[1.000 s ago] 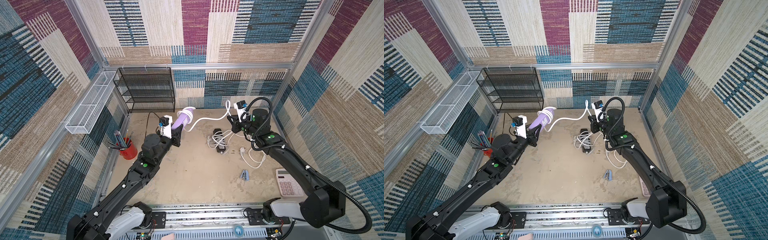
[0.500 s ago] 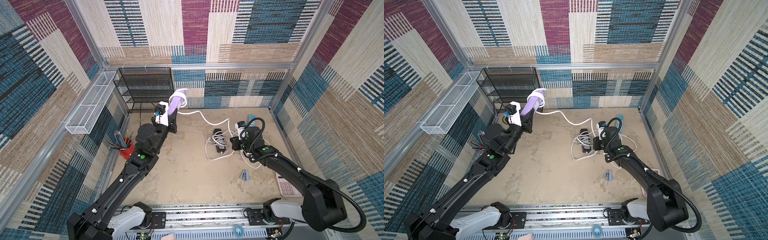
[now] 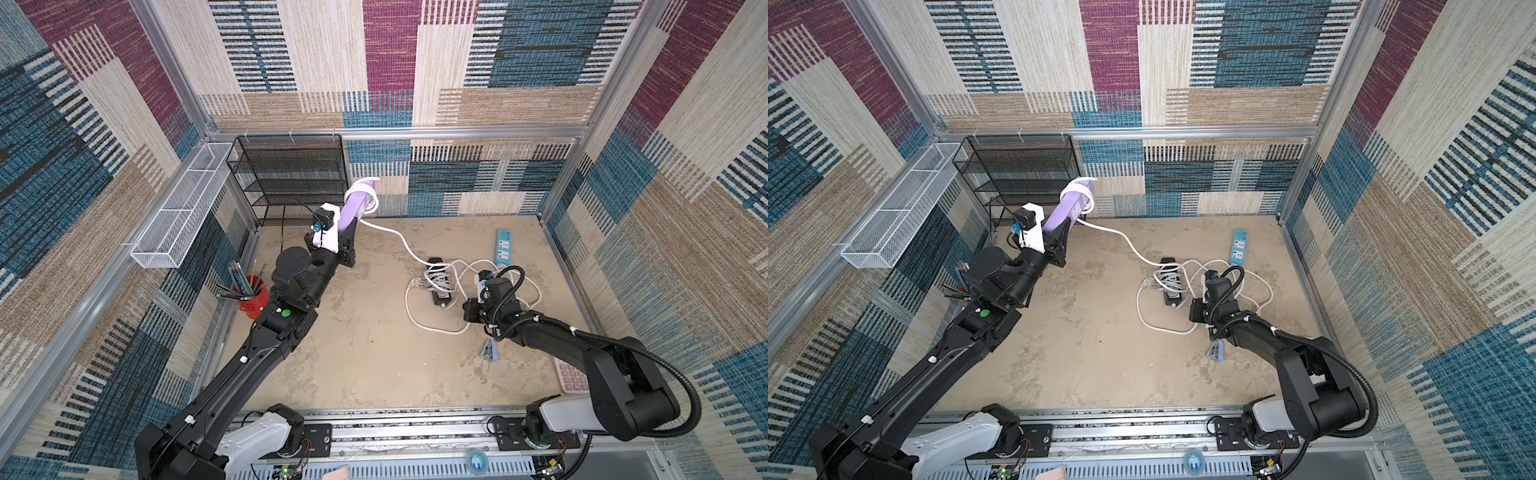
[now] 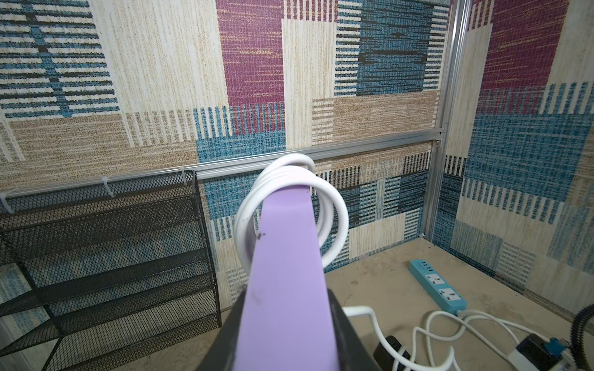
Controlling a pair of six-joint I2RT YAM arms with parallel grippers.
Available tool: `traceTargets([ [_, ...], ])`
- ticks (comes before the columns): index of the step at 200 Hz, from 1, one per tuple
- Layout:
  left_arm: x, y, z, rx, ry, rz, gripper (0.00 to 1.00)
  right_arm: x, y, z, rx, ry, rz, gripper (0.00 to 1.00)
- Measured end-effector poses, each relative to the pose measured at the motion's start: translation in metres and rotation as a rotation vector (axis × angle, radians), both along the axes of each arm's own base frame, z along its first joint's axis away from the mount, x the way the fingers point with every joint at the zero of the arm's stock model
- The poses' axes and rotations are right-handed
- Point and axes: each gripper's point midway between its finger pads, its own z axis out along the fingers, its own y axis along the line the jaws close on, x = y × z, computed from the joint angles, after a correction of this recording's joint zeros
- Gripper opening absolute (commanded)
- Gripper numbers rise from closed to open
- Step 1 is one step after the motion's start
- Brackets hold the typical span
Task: Unwrap the cord wrapped around the power strip
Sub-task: Unwrap the power cord from the power strip.
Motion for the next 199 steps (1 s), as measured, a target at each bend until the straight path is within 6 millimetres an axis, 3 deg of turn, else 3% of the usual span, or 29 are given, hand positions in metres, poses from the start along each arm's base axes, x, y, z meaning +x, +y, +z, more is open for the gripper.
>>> traceTargets([
  [44, -0.002, -0.005, 0.0, -0.002, -0.011, -0.036, 0.0, 0.005, 0.001, -0.013, 0.017, 0.012, -0.02, 0.03],
  [80, -0.001, -0.012, -0.001, -0.001, -0.007, -0.068, 0.0, 0.006, 0.001, -0.008, 0.025, -0.006, -0.022, 0.47],
  [102, -0.001, -0.017, 0.0, -0.007, -0.005, -0.096, 0.0, 0.009, 0.002, 0.008, 0.032, -0.054, -0.018, 0.73],
  [115, -0.001, -0.018, 0.002, -0.012, -0.003, -0.105, 0.0, 0.01, 0.002, 0.02, 0.036, -0.088, -0.013, 0.83],
  [132, -0.003, -0.022, 0.002, -0.01, 0.004, -0.131, 0.0, 0.011, 0.002, 0.042, 0.04, -0.142, -0.001, 1.0],
  [161, -0.007, -0.033, 0.007, -0.01, 0.011, -0.197, 0.0, 0.015, 0.006, 0.103, 0.047, -0.311, 0.045, 0.98],
  [179, -0.01, -0.04, 0.005, -0.012, 0.033, -0.246, 0.0, 0.016, 0.015, 0.155, 0.074, -0.455, 0.116, 0.98],
  [199, -0.013, -0.048, 0.001, -0.017, 0.063, -0.298, 0.0, 0.013, 0.031, 0.199, 0.108, -0.585, 0.215, 0.98],
])
